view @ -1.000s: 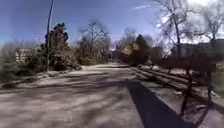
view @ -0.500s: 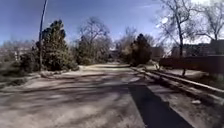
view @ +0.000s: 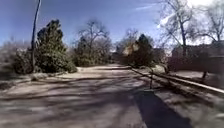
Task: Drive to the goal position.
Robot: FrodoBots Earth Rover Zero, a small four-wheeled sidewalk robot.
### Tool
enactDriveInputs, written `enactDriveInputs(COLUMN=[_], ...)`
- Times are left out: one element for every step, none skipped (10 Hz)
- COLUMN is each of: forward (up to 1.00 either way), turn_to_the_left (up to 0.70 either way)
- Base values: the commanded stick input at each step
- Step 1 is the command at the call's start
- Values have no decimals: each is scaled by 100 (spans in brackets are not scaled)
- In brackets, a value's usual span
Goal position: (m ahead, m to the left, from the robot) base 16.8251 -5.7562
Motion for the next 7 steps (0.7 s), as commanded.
enactDriveInputs(forward=[100,100,100,100,100,100,100], turn_to_the_left=[0,0,0,0,0,0,0])
